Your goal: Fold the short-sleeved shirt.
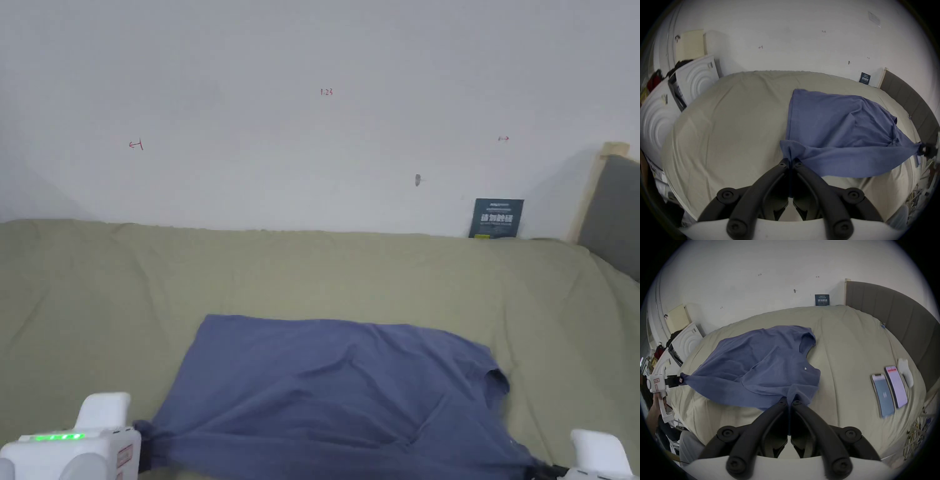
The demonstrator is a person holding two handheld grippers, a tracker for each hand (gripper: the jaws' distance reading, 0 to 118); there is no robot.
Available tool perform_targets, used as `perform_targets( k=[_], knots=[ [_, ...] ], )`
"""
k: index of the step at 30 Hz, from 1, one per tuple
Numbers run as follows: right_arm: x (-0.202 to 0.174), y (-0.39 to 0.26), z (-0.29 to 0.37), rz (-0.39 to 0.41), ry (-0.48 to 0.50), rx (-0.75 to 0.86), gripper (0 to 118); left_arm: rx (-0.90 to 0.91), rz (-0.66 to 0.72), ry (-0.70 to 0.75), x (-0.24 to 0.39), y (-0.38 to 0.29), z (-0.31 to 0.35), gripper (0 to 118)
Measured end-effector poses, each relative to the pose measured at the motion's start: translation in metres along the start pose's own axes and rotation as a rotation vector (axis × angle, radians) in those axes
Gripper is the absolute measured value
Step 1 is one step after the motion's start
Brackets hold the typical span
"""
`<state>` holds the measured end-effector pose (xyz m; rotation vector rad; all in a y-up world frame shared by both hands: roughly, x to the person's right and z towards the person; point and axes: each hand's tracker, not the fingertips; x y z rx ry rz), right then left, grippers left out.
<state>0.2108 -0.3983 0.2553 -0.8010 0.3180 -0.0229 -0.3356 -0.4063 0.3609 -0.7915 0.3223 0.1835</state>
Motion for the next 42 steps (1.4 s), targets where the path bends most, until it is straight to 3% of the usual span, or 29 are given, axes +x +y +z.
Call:
perform_targets(
  k=[11, 16, 23, 24, 25, 26, 28, 29, 30, 36, 39, 40, 41, 42],
  knots=[
    [0.012, -0.084, 0.048, 0.035, 0.025, -0.132, 1, -0.065, 0.007, -0.013, -0.016, -0.093, 0.072, 0],
    [0.013, -0.092, 0.047, 0.005, 0.017, -0.133, 1, -0.100, 0.043, -0.022, -0.025, -0.107, 0.069, 0],
    [0.015, -0.089, 0.033, 0.023, 0.003, -0.173, 3, -0.126, 0.059, -0.026, -0.024, -0.106, 0.062, 1],
    [0.017, -0.089, 0.031, 0.010, 0.001, -0.186, 5, -0.125, 0.061, -0.028, -0.024, -0.106, 0.062, 6],
    [0.018, -0.091, 0.031, 0.002, 0.002, -0.188, 19, -0.127, 0.066, -0.032, -0.026, -0.106, 0.062, 22],
    [0.019, -0.091, 0.032, -0.001, 0.007, -0.193, 19, -0.129, 0.070, -0.036, -0.026, -0.107, 0.062, 31],
    [0.018, -0.093, 0.031, 0.020, -0.052, -0.230, 41, -0.156, 0.072, -0.023, -0.027, -0.108, 0.062, 56],
    [0.019, -0.094, 0.030, 0.023, -0.035, -0.248, 98, -0.171, 0.069, -0.022, -0.031, -0.108, 0.061, 106],
    [0.023, -0.095, 0.030, 0.021, -0.033, -0.242, 118, -0.168, 0.066, -0.020, -0.032, -0.109, 0.067, 118],
    [0.036, -0.076, 0.053, 0.038, -0.084, -0.173, 117, -0.130, 0.060, -0.004, -0.036, -0.096, 0.091, 117],
    [0.044, -0.067, 0.064, 0.005, -0.089, -0.111, 117, -0.105, 0.064, -0.022, -0.033, -0.092, 0.101, 113],
    [0.046, -0.065, 0.067, 0.007, -0.083, -0.103, 115, -0.090, 0.062, -0.032, -0.032, -0.091, 0.104, 107],
    [0.048, -0.064, 0.069, 0.006, -0.078, -0.090, 100, -0.074, 0.061, -0.035, -0.031, -0.092, 0.106, 87],
    [0.048, -0.064, 0.073, 0.007, -0.086, -0.060, 70, -0.065, 0.066, -0.038, -0.029, -0.091, 0.107, 55]
  ],
)
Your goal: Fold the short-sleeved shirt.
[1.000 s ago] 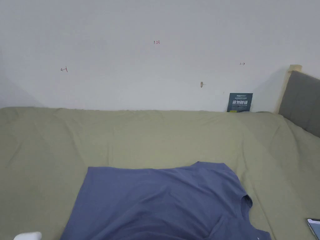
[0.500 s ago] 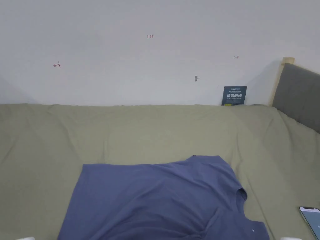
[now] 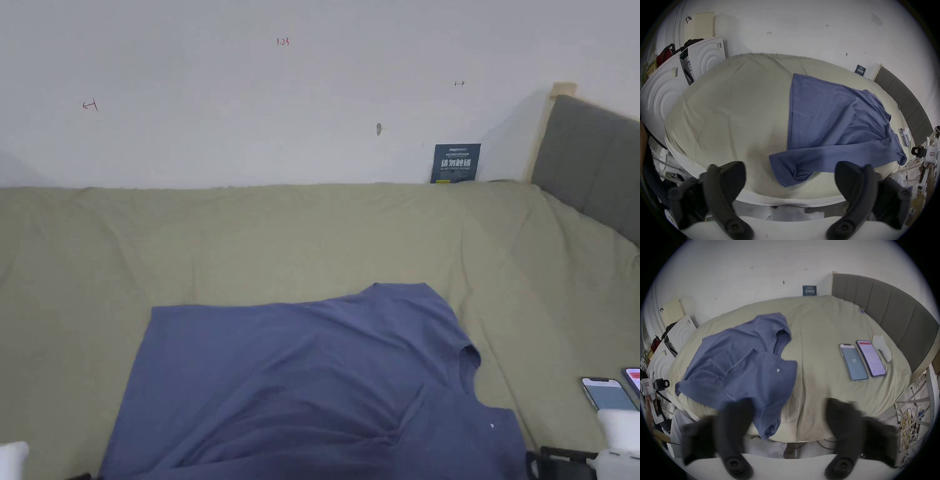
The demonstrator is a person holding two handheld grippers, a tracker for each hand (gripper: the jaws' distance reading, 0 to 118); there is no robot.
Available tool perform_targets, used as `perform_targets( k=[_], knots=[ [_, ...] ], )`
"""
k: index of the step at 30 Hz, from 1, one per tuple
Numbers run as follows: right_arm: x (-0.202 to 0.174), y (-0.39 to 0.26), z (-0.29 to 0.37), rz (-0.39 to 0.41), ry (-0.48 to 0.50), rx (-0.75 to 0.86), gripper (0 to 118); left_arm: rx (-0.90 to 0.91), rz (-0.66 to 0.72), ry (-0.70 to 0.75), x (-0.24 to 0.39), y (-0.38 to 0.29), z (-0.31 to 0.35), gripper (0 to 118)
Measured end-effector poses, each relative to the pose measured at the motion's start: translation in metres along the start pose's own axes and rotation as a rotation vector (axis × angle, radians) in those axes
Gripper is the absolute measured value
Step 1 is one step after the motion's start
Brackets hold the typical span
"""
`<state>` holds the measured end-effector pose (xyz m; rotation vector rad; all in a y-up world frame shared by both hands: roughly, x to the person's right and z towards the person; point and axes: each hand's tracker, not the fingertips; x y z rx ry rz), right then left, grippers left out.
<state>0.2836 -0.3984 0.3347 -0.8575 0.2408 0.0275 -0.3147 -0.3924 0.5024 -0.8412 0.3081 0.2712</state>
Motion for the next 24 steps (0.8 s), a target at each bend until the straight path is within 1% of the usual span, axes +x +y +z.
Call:
perform_targets(
  k=[1, 2, 3, 4, 5, 8, 11, 12, 14, 15, 16, 17, 18, 19, 20, 21, 24],
  knots=[
    [-0.001, 0.000, 0.003, 0.004, -0.013, 0.037, 21, 0.012, 0.011, -0.015, 0.000, 0.001, 0.001, 9],
    [-0.002, 0.000, 0.003, 0.008, -0.031, 0.056, 0, 0.025, 0.024, -0.020, 0.000, 0.001, 0.000, 0],
    [-0.002, 0.001, 0.003, 0.010, -0.040, 0.088, 0, 0.075, 0.052, 0.004, 0.001, 0.002, 0.000, 0],
    [-0.002, 0.001, 0.002, 0.005, 0.009, 0.072, 0, 0.041, 0.034, -0.007, 0.001, 0.003, 0.001, 0],
    [-0.002, 0.002, 0.001, -0.005, 0.033, 0.070, 0, 0.046, 0.035, -0.017, 0.001, 0.004, 0.002, 0],
    [-0.006, 0.002, 0.000, 0.000, 0.013, 0.100, 0, 0.062, 0.045, -0.009, -0.002, 0.004, 0.003, 0],
    [-0.008, 0.001, -0.002, 0.010, 0.035, 0.094, 0, 0.037, 0.029, -0.009, -0.009, 0.001, 0.001, 0],
    [-0.019, -0.001, 0.003, 0.032, 0.027, 0.096, 0, 0.032, 0.023, -0.011, -0.011, -0.001, 0.001, 0],
    [-0.026, -0.005, 0.002, 0.055, 0.021, 0.086, 0, 0.014, 0.013, -0.028, -0.015, -0.003, -0.002, 0],
    [-0.030, -0.007, 0.002, 0.063, 0.021, 0.084, 0, 0.014, 0.020, -0.029, -0.016, -0.006, -0.006, 3],
    [-0.025, -0.006, -0.001, 0.063, 0.030, 0.077, 0, 0.006, 0.034, -0.034, -0.017, -0.007, -0.009, 9],
    [-0.025, -0.007, -0.002, 0.064, 0.036, 0.069, 0, -0.013, 0.028, -0.038, -0.017, -0.007, -0.013, 61],
    [-0.027, -0.009, -0.001, 0.065, 0.041, 0.069, 0, -0.079, 0.029, -0.045, -0.015, -0.007, -0.022, 110],
    [-0.029, -0.010, -0.001, 0.071, 0.049, 0.067, 0, -0.033, 0.070, -0.087, -0.013, -0.008, -0.026, 117],
    [-0.025, -0.009, -0.002, 0.075, 0.058, 0.058, 0, -0.078, 0.041, -0.033, -0.010, -0.007, -0.030, 113],
    [-0.024, -0.009, -0.003, 0.081, 0.059, 0.053, 0, -0.093, 0.029, 0.005, -0.007, -0.005, -0.037, 113],
    [-0.021, -0.010, -0.006, 0.099, 0.089, 0.022, 0, -0.107, 0.035, 0.023, -0.012, -0.010, -0.060, 113]
  ],
)
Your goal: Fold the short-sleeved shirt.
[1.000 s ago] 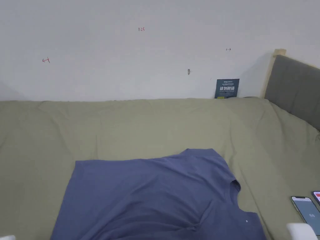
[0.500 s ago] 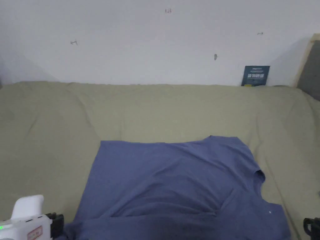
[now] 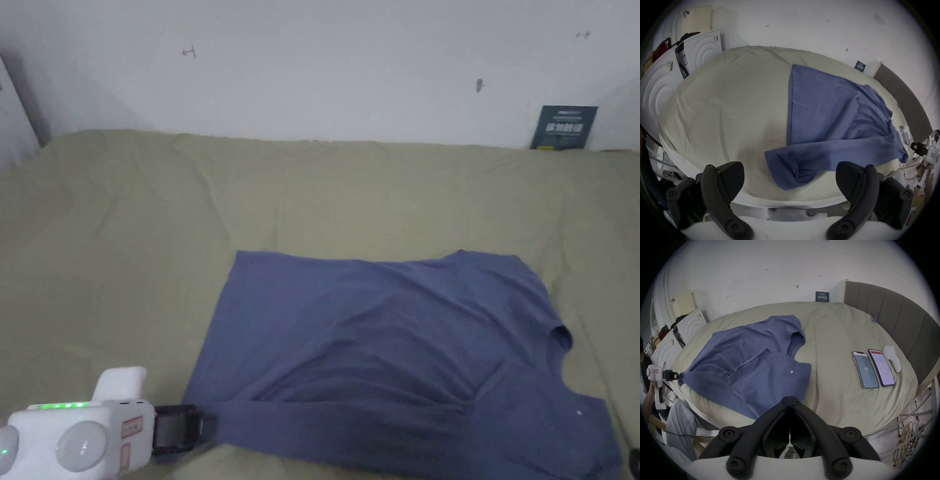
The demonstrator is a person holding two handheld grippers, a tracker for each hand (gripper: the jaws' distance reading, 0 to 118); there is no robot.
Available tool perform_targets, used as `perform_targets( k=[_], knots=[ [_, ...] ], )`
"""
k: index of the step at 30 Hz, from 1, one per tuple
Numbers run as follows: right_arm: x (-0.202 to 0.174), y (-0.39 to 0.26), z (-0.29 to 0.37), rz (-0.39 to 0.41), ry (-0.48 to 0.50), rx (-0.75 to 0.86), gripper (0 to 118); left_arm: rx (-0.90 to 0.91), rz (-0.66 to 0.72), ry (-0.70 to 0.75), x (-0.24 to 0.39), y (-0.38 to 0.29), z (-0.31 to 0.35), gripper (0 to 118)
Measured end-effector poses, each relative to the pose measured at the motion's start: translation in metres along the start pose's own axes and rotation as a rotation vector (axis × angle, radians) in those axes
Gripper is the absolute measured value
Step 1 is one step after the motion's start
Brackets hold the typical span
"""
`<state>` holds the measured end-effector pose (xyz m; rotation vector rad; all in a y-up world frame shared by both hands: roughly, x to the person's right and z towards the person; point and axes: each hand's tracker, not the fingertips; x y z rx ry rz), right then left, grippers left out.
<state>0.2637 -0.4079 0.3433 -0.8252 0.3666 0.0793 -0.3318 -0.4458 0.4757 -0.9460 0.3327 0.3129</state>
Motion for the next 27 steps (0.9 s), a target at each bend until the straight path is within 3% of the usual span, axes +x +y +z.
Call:
perform_targets(
  k=[1, 2, 3, 5, 6, 7, 8, 9, 10, 12, 15, 16, 17, 18, 19, 21, 23, 27],
  knots=[
    [0.001, -0.001, -0.001, 0.008, -0.003, -0.005, 0, -0.016, 0.009, 0.027, 0.000, 0.000, -0.008, 111],
    [0.001, -0.002, -0.001, 0.013, 0.000, -0.016, 0, -0.010, 0.015, 0.025, -0.001, -0.001, -0.012, 102],
    [0.002, -0.004, -0.002, 0.013, 0.007, -0.021, 0, -0.015, 0.020, 0.021, -0.003, 0.000, -0.010, 80],
    [0.015, -0.009, -0.010, 0.010, 0.022, -0.041, 0, -0.030, 0.042, -0.022, -0.004, -0.001, -0.007, 0],
    [0.017, -0.011, -0.010, 0.016, 0.031, -0.056, 1, -0.025, 0.048, -0.024, -0.002, -0.006, -0.006, 0],
    [0.018, -0.013, -0.010, 0.021, 0.048, -0.076, 13, -0.023, 0.045, -0.027, 0.010, -0.008, 0.006, 0],
    [0.018, -0.015, -0.010, 0.027, 0.060, -0.096, 62, -0.041, 0.021, -0.042, 0.016, -0.009, 0.010, 0],
    [0.018, -0.017, -0.011, 0.029, 0.079, -0.110, 102, -0.055, 0.006, -0.051, 0.022, -0.013, 0.012, 0],
    [0.019, -0.020, -0.014, 0.025, 0.117, -0.143, 118, -0.014, -0.004, -0.020, 0.026, -0.012, 0.016, 0],
    [0.017, -0.022, -0.017, 0.016, 0.161, -0.145, 118, -0.015, 0.000, -0.022, 0.015, -0.004, 0.009, 0],
    [0.014, -0.020, -0.032, 0.003, 0.139, -0.168, 117, -0.013, 0.008, -0.026, 0.012, -0.003, 0.010, 0],
    [0.010, -0.028, -0.038, 0.002, 0.133, -0.167, 109, -0.012, 0.004, -0.024, 0.011, -0.003, 0.009, 0],
    [0.010, -0.030, -0.044, -0.001, 0.134, -0.177, 77, -0.013, 0.003, -0.023, 0.009, -0.002, 0.009, 0],
    [0.010, -0.031, -0.049, -0.010, 0.126, -0.173, 34, -0.013, 0.003, -0.023, 0.008, -0.001, 0.009, 0],
    [0.011, -0.032, -0.051, -0.015, 0.109, -0.155, 4, -0.014, 0.004, -0.023, 0.010, -0.004, 0.008, 0],
    [0.009, -0.034, -0.049, -0.006, 0.078, -0.145, 4, -0.015, 0.009, -0.025, 0.007, -0.003, 0.008, 0],
    [0.015, -0.032, -0.048, -0.043, 0.126, -0.163, 4, -0.019, 0.014, -0.034, 0.008, -0.004, 0.010, 0],
    [0.015, -0.023, -0.031, -0.011, 0.114, -0.127, 4, 0.015, -0.006, -0.013, 0.008, -0.001, 0.020, 0]
  ],
)
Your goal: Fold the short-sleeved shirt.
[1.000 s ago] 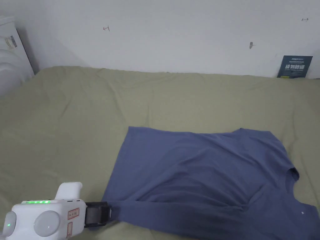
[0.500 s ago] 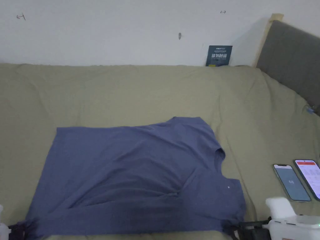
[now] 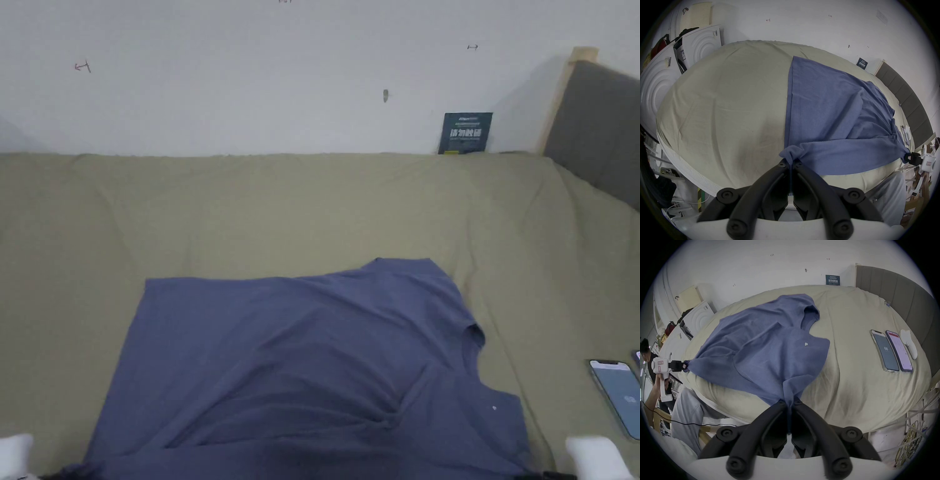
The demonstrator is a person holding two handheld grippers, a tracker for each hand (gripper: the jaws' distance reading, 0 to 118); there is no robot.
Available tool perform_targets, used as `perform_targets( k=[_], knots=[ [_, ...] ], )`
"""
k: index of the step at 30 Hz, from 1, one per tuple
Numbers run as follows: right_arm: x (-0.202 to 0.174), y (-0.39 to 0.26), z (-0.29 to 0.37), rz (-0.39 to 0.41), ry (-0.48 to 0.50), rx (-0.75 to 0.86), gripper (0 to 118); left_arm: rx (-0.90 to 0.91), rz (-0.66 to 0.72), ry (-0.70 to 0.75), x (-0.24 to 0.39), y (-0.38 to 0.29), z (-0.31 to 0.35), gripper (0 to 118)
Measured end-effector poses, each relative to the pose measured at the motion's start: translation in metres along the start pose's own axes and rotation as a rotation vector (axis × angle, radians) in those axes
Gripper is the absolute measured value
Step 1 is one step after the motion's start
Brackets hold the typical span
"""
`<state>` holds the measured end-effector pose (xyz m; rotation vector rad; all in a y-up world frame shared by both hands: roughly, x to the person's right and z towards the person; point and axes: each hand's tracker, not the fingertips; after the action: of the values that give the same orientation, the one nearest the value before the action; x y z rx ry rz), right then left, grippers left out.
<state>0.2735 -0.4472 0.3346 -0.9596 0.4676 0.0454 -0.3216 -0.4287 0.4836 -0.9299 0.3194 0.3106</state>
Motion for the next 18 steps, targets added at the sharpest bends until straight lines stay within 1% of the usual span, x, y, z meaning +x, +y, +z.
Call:
perform_targets(
  k=[7, 14, 18],
  knots=[
    [-0.014, 0.033, 0.021, 0.067, -0.007, 0.031, 4, 0.036, -0.029, -0.025, 0.004, 0.032, 0.012, 0],
    [-0.014, 0.098, 0.012, 0.079, -0.016, 0.068, 4, 0.086, -0.035, -0.031, 0.012, 0.092, -0.002, 0],
    [-0.011, 0.140, -0.009, 0.061, -0.025, 0.070, 4, 0.084, -0.040, -0.029, 0.020, 0.125, -0.026, 0]
  ],
)
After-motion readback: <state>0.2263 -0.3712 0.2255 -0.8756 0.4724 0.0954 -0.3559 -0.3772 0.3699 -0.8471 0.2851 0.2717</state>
